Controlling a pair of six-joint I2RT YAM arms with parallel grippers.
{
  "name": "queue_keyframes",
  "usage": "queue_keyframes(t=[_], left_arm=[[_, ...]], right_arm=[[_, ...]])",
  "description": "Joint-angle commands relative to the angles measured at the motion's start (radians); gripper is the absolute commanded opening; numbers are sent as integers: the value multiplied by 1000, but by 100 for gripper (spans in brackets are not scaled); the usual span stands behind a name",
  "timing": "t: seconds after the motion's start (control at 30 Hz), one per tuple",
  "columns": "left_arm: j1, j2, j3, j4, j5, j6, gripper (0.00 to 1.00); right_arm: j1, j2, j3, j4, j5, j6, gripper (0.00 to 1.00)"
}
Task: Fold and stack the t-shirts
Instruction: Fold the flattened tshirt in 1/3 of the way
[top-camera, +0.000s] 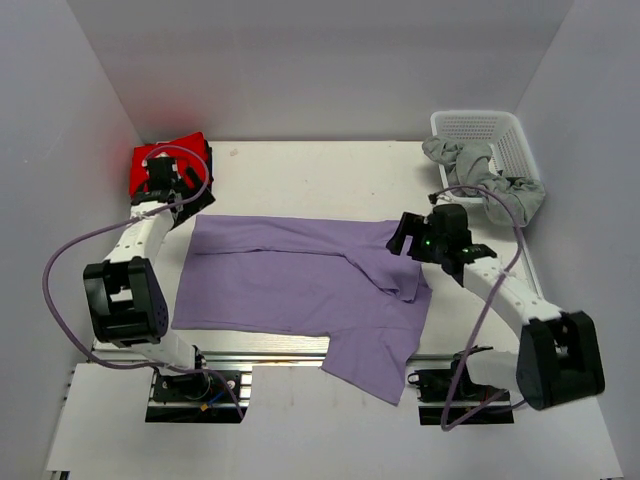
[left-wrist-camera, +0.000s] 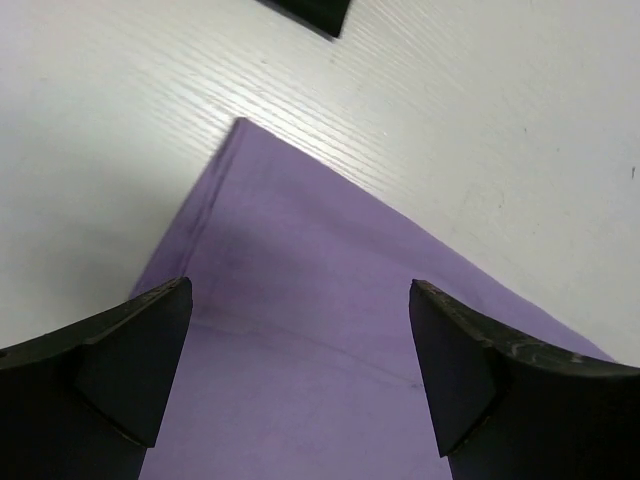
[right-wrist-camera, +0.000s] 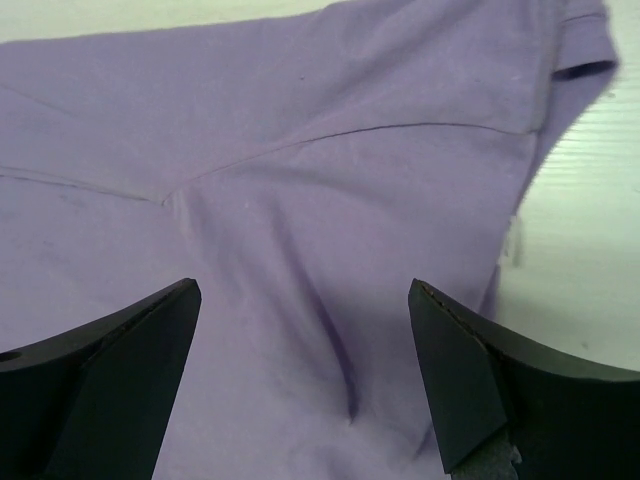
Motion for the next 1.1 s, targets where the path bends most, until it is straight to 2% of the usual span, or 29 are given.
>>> queue_keyframes(t=[0.0,0.2,0.23,0.33,0.53,0.57,0.77,0.93,1.07], left_arm=[[-8,71,8,80,121,48,99],[-8,233,28,126,163,58,99],[-8,267,37,135,199,74,99],[-8,300,37,146,210,74,99],[4,363,46,146,220,47,99],[4,375,46,146,220,33,99],[-5,442,135,148,220,13,99],[-5,497,224,148,220,-7,99],[-5,507,363,41,197,5,99]], right_arm=[[2,113,65,116,-50,-6,90],[-8,354,168,169,54,9,90],[-9,406,214,156,118,9,90],[-21,516,290,84,154,8,90],[-66,690,432,-31,175,37,90],[-78,752,512,-68,171,34,90],[-118,886,701,-88,163,29,90],[-130,993,884,-85,90,-46,90],[-120,986,976,-110,80,-111,90]])
